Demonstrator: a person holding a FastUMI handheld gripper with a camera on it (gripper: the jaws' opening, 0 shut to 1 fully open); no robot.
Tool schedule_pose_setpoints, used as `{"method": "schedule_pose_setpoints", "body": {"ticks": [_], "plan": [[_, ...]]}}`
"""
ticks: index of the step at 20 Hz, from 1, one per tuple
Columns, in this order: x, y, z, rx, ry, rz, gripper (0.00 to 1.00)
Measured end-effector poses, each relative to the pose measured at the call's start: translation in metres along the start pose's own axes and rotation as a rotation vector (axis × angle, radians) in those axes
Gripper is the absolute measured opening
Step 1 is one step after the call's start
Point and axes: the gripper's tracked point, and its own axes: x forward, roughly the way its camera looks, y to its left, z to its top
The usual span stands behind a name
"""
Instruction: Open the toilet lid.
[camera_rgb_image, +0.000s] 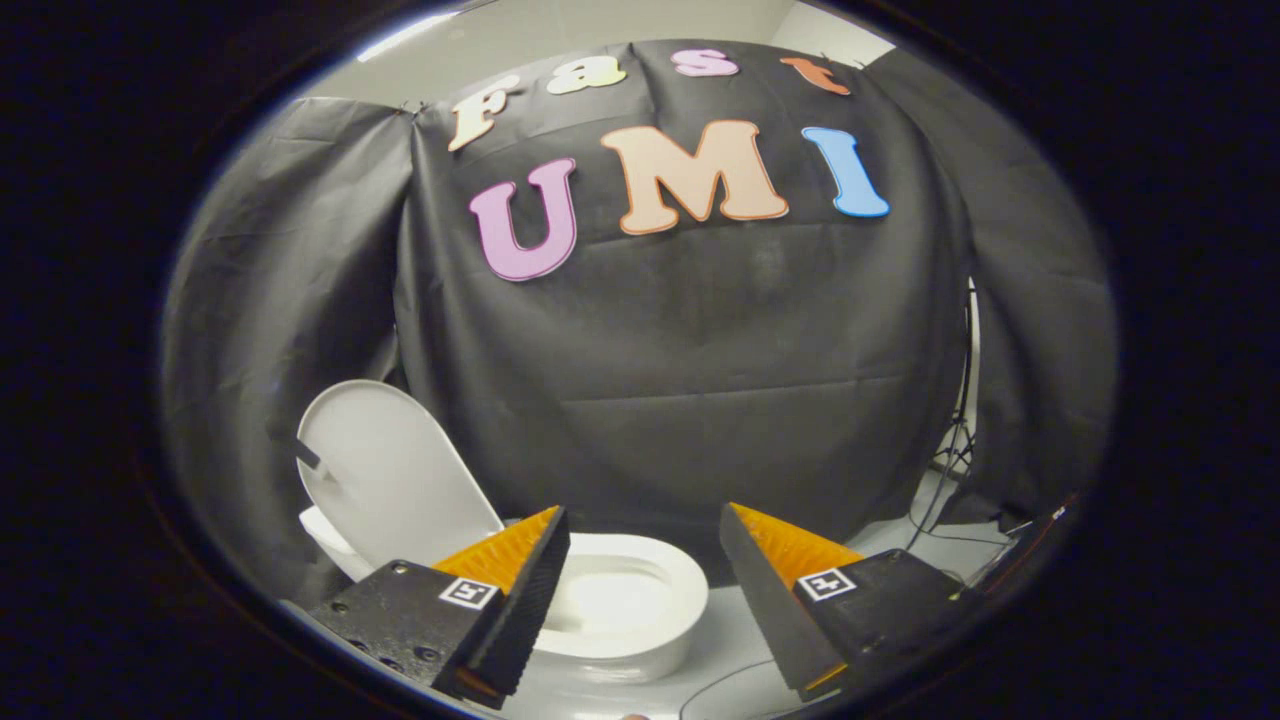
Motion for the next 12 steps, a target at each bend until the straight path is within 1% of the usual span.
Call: {"method": "schedule_pose_setpoints", "body": {"ticks": [5,8,12], "plan": [[-0.026,-0.039,-0.019,-0.037,0.038,-0.043,0.93],[-0.037,-0.063,-0.034,-0.043,0.086,-0.073,0.93],[-0.044,-0.088,-0.049,-0.064,0.136,-0.076,0.93]]}}
